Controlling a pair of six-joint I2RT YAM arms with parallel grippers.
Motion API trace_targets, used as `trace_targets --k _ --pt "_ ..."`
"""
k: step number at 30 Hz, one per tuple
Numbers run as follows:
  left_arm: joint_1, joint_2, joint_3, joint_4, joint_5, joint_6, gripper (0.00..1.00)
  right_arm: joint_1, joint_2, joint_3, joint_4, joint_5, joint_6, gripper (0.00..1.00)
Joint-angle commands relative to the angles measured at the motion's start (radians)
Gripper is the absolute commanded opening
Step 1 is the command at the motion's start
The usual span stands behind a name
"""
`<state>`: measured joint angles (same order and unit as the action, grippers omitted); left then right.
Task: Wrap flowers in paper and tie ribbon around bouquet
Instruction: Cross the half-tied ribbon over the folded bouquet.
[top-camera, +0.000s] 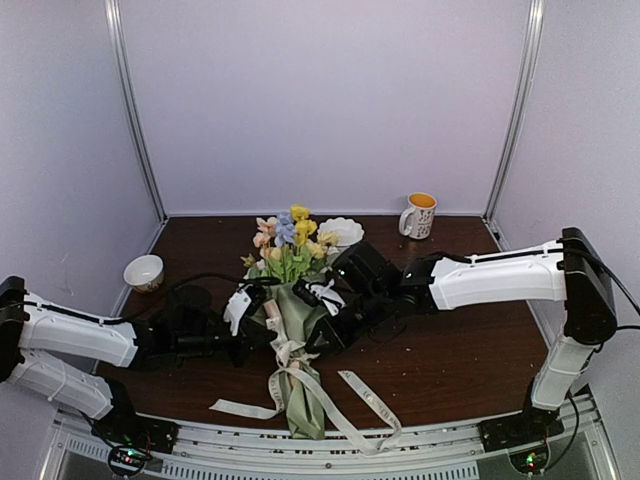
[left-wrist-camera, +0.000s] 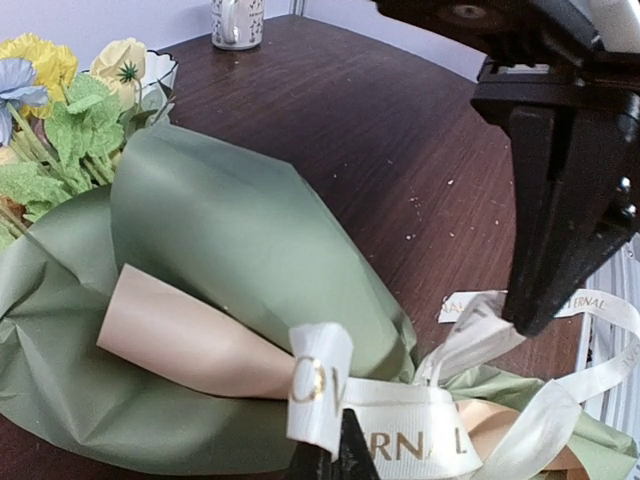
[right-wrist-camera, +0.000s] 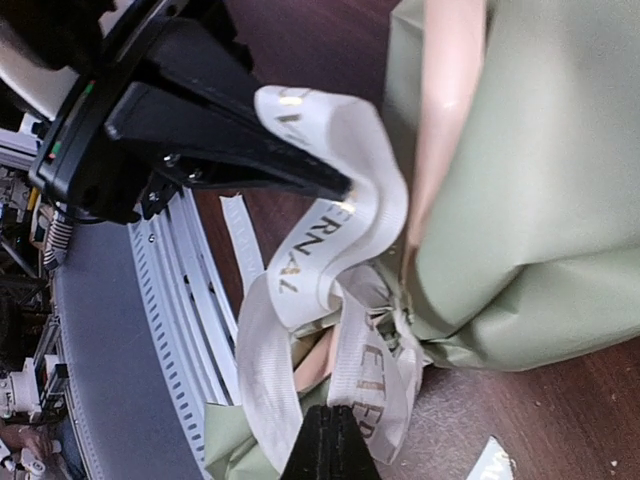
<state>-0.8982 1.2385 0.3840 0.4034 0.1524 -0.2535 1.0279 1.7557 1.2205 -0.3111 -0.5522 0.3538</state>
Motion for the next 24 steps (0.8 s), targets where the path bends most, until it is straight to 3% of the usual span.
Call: trace_targets --k 1,8,11,19,24 --pt "0.004 0.009 0.0 0.048 -0.007 -0.002 0.0 0.024 -0.024 -0.006 0.05 -0.091 -0.034 0.0" --pt "0.005 0.017 0.01 0.022 -0.006 0.006 0.0 0.005 -0.037 0.021 -0.027 -0.019 -0.078 0.24" --pt "0.005 0.003 0.004 0.02 -0.013 0.008 0.0 -0.026 -0.054 0.02 -0.032 -0.004 -0.079 0.29" --pt "0.005 -0.013 -0.008 0.011 -0.018 0.006 0.0 -0.111 0.01 0.024 -0.02 0.105 0.001 0.21" --pt "0.005 -0.015 -0.012 0.007 -0.015 0.008 0.0 -0.104 0.091 0.056 -0.006 0.009 -0.024 0.14"
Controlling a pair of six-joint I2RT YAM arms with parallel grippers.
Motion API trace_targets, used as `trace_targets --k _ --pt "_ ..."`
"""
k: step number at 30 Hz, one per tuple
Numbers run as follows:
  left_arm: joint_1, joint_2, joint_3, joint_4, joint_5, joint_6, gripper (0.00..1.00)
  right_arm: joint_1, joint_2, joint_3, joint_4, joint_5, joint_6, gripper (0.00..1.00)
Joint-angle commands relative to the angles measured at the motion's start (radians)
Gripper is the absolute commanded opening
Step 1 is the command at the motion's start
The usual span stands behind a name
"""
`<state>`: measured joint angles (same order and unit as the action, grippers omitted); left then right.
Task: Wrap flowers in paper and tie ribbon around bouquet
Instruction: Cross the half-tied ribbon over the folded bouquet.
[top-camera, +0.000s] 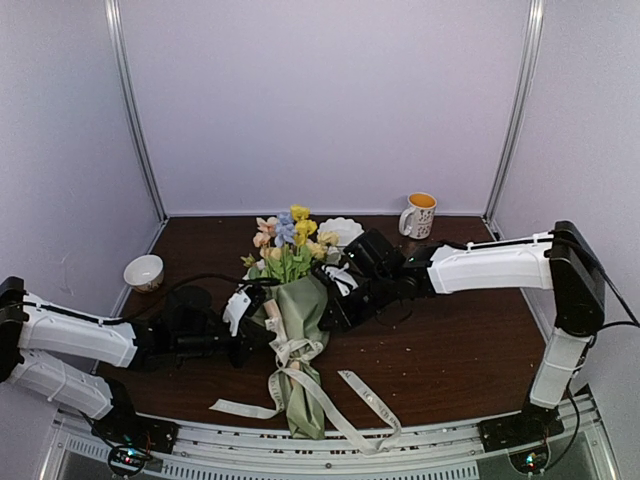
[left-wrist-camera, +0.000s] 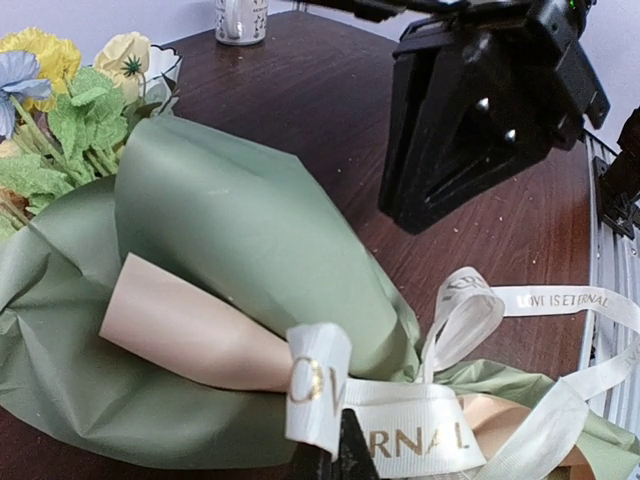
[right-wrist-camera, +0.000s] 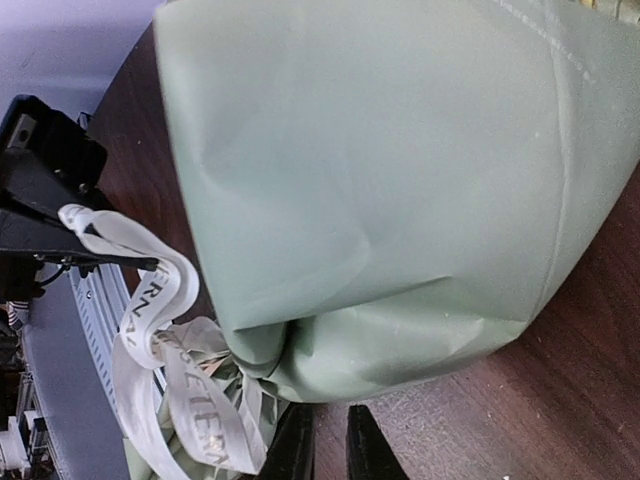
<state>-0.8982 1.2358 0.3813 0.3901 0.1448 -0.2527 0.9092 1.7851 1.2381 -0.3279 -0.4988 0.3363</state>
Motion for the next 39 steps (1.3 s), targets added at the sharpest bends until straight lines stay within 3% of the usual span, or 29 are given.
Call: trace_targets --k 1,12,29,39 --pt "0.005 -0.012 -0.008 0.017 -0.008 0.007 0.0 0.021 0.069 0.042 0.02 -0.074 -0.019 0.12" --pt "0.005 0.004 0.007 0.011 0.003 0.007 0.0 0.037 0.14 0.049 0.169 -0.324 -0.001 0.13" --pt "0.02 0.042 0.039 -0.009 -0.022 0.005 0.0 0.052 0.234 0.152 0.076 -0.372 -0.211 0.26" --pt "0.029 0.076 0.049 0.012 0.007 0.002 0.0 0.087 0.265 0.184 0.05 -0.42 -0.28 0.23"
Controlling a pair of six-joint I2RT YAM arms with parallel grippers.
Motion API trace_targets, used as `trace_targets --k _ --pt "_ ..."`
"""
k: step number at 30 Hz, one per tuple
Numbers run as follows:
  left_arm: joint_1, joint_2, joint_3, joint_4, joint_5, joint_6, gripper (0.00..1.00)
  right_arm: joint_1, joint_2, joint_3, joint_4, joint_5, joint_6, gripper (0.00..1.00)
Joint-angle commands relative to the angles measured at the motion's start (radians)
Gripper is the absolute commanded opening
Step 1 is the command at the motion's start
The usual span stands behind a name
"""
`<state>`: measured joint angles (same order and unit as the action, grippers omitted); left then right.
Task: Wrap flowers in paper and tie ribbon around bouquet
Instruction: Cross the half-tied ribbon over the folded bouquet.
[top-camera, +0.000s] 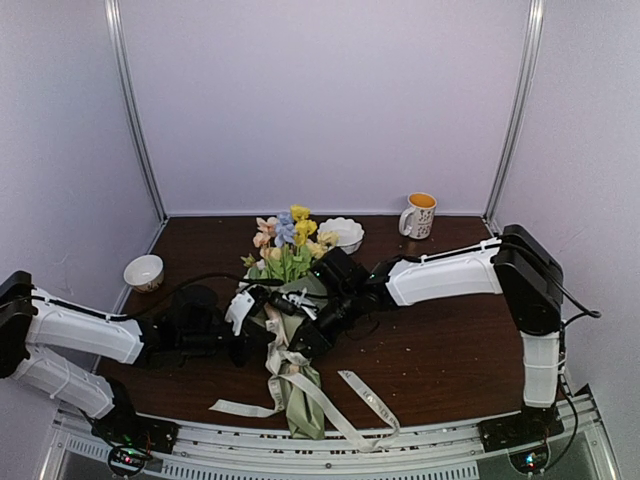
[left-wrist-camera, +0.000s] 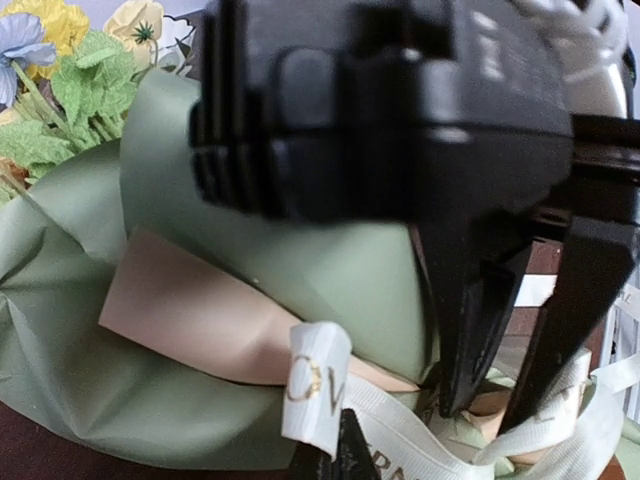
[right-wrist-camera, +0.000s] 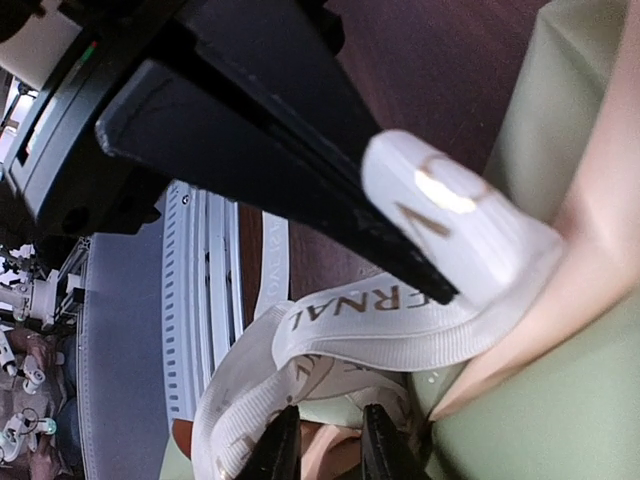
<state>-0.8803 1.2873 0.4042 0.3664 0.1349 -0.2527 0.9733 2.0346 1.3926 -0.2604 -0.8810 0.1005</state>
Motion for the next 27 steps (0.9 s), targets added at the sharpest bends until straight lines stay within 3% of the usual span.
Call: trace_targets --k 1,7,16,27 --pt "0.014 0.027 0.03 0.032 0.023 0.001 0.0 0.027 0.017 0.028 -0.008 -0.043 -0.041 0.23" --pt "0.022 0.011 0.017 0.039 0.011 -0.007 0.0 0.027 0.01 -0.009 0.123 -0.11 0.046 0.26" --pt "0.082 0.031 0.023 0.004 0.013 -0.072 0.0 0.029 0.022 -0.036 0.183 -0.108 0.089 0.26" --pt "0.086 0.085 0.044 0.035 0.081 -0.08 0.0 0.06 0.061 0.0 0.165 -0.131 0.113 0.39"
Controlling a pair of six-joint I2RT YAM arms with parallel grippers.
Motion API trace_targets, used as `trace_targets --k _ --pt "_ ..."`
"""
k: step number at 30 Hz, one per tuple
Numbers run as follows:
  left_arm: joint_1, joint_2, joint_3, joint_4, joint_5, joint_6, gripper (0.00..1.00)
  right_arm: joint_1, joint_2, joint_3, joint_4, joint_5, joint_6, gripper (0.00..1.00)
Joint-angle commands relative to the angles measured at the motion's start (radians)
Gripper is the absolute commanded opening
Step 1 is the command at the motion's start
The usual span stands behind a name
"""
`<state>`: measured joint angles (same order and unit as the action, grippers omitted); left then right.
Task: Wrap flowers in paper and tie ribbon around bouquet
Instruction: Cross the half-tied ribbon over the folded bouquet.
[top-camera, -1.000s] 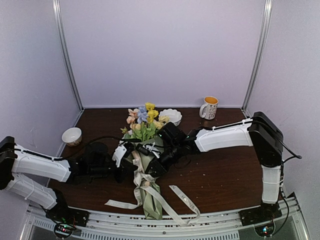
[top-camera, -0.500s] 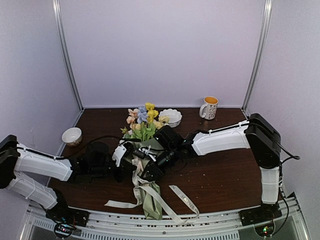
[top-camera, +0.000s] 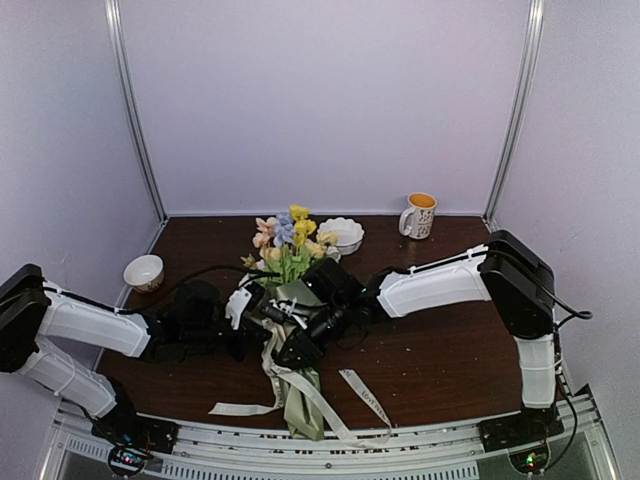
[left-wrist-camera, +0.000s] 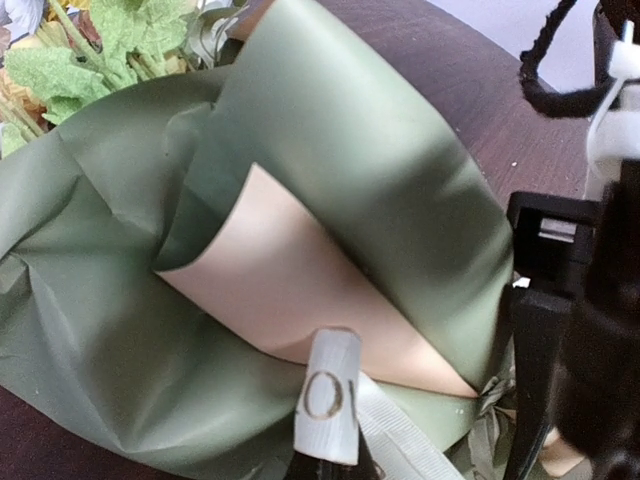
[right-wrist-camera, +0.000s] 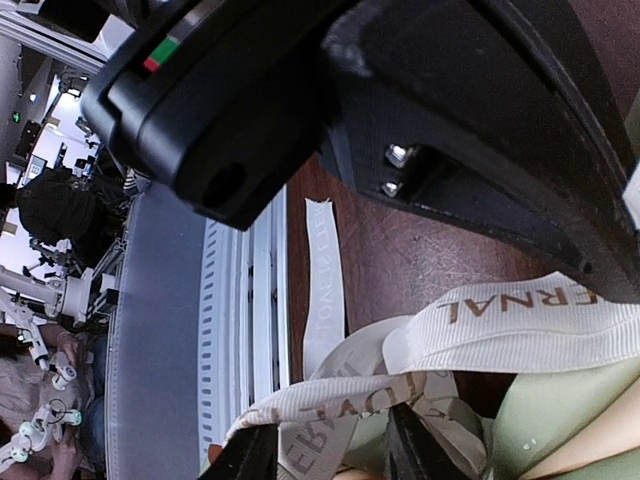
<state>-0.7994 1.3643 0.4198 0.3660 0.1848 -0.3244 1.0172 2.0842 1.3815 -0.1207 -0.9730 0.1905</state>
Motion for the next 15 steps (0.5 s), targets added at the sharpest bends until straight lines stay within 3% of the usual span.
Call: trace_targets --k 1,6,15 --pt "0.005 0.01 0.029 0.037 0.03 -0.007 0.0 0.016 0.012 0.009 0.031 -0.045 0.032 0.4" --pt "0.005 0.021 0.042 0.025 0.043 0.001 0.0 0.02 0.017 0.013 0.051 -0.049 0.08 0.44" --pt "0.004 0.021 0.04 0.025 0.05 0.004 0.0 0.068 -0.052 -0.02 -0.082 0.278 0.023 0.47"
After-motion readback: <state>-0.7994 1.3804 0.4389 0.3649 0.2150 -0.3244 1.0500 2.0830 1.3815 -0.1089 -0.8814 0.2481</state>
